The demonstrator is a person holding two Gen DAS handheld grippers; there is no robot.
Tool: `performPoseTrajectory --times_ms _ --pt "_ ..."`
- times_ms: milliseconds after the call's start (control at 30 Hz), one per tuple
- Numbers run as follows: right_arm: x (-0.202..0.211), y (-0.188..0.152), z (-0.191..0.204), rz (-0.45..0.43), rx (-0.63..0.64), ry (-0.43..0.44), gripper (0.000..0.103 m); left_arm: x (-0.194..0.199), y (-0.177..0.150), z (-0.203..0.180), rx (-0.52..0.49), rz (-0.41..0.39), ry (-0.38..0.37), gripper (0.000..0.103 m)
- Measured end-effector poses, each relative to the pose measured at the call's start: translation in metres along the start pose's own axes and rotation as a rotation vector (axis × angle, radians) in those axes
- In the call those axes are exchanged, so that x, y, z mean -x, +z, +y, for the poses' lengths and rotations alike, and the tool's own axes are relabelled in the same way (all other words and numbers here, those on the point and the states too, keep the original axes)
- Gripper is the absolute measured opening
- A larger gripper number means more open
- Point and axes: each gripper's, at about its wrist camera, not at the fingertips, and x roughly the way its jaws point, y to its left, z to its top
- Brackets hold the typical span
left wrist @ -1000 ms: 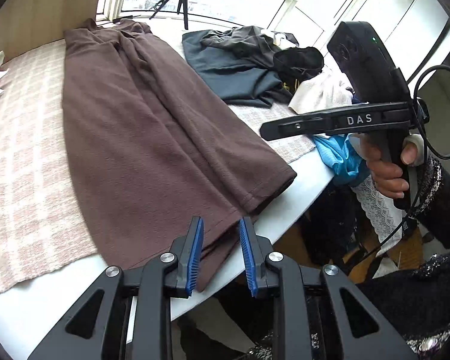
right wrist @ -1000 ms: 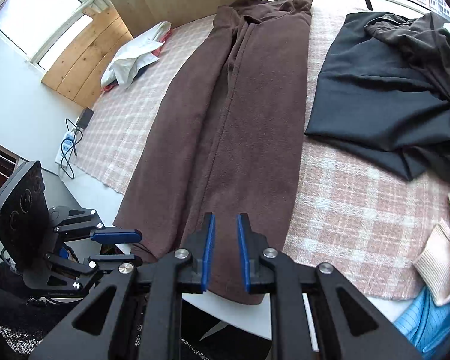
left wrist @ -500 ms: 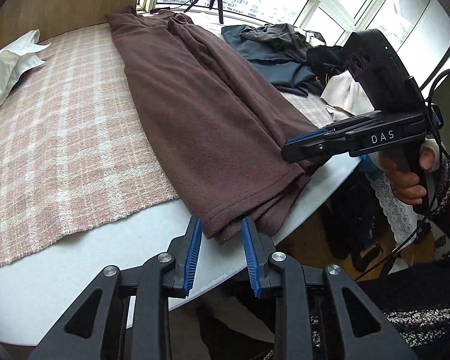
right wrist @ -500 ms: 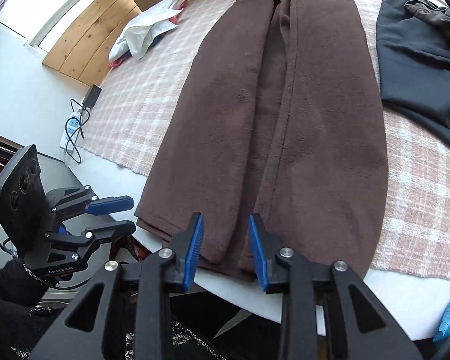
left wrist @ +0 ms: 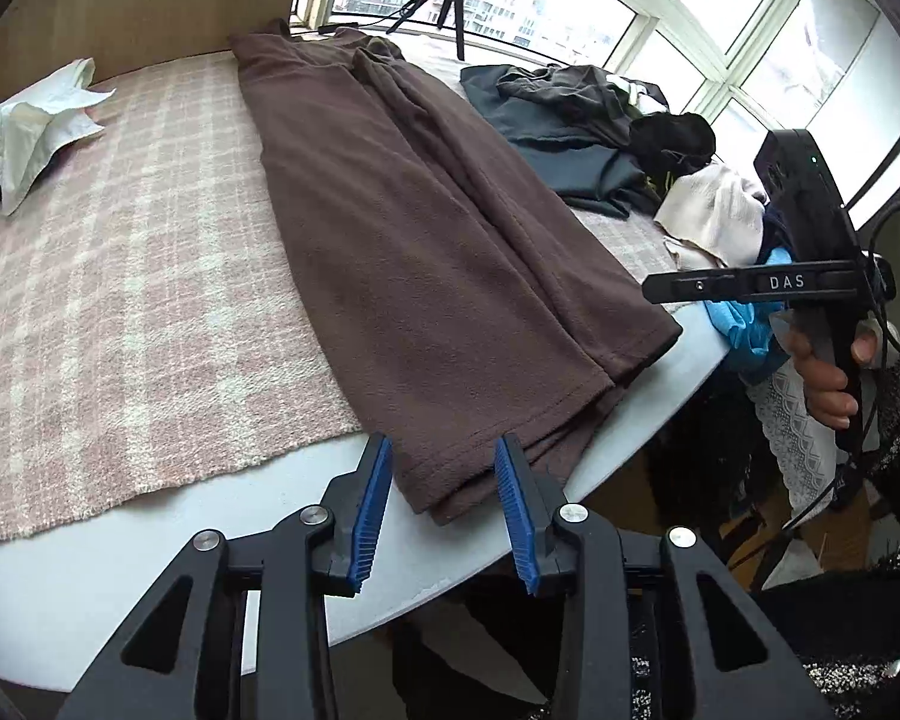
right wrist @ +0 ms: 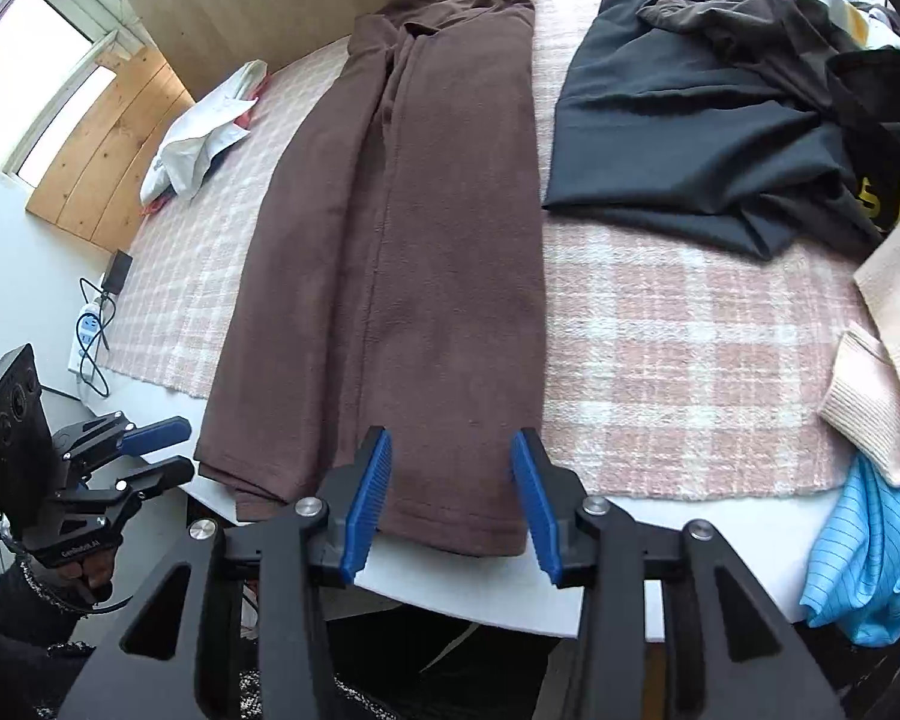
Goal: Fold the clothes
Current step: 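Grasp the brown top's hem with both grippers and lift it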
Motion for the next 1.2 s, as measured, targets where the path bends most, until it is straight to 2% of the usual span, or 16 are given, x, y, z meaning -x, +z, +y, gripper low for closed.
performPoseTrajectory --times_ms 67,167,267,367,433,467,500,533,567,600,733,867,1000,1133,1200 --pt "0.003 -0.001 -0.013 -0.012 -0.028 -0.03 0.042 -0.008 0.002 0.009 0.04 0.034 -0.005 0.036" --pt "-0.005 0.001 -0.015 -0.009 -0.015 -0.025 0.042 -0.019 0.005 0.014 0.068 0.073 -0.009 0.036" --pt "-0.011 0.004 -0.01 0.005 0.003 0.003 0.042 -0.025 0.008 0.01 0.092 0.086 -0.072 0.038" --pt "-0.017 0.005 -0.007 0.032 0.007 0.038 0.042 -0.03 0.009 0.002 0.079 0.091 -0.095 0.047" --pt "-0.02 0.004 -0.006 0.035 -0.003 0.049 0.042 -0.032 0.009 -0.002 0.058 0.09 -0.102 0.047" --pt "-0.02 0.003 -0.005 0.037 -0.011 0.062 0.042 -0.032 0.009 -0.003 0.053 0.088 -0.109 0.046" --pt "-0.021 0.003 -0.005 0.044 -0.022 0.083 0.04 -0.032 0.01 -0.002 0.058 0.086 -0.118 0.034" --pt "-0.021 0.003 -0.005 0.05 -0.033 0.103 0.026 -0.032 0.013 0.0 0.07 0.086 -0.125 0.024" --pt "-0.021 0.004 -0.005 0.054 -0.047 0.128 0.02 -0.032 0.015 0.003 0.082 0.086 -0.133 0.006" --pt "-0.019 0.005 -0.006 0.055 -0.064 0.156 0.012 -0.029 0.019 0.005 0.093 0.08 -0.149 0.007" --pt "0.003 0.018 -0.001 0.02 -0.12 0.28 0.009 0.003 0.052 0.009 0.093 0.011 -0.246 0.006" --pt "0.037 0.055 0.008 -0.051 -0.148 0.372 0.009 0.035 0.105 0.015 0.07 -0.084 -0.268 0.006" --pt "0.063 0.116 0.023 -0.111 -0.135 0.396 0.009 0.066 0.16 0.024 0.053 -0.176 -0.281 0.006" --pt "0.079 0.18 0.036 -0.147 -0.117 0.409 0.009 0.077 0.212 0.041 0.055 -0.229 -0.253 0.006" --pt "0.077 0.211 0.035 -0.142 -0.136 0.425 0.009 0.071 0.235 0.051 0.079 -0.233 -0.245 0.006"
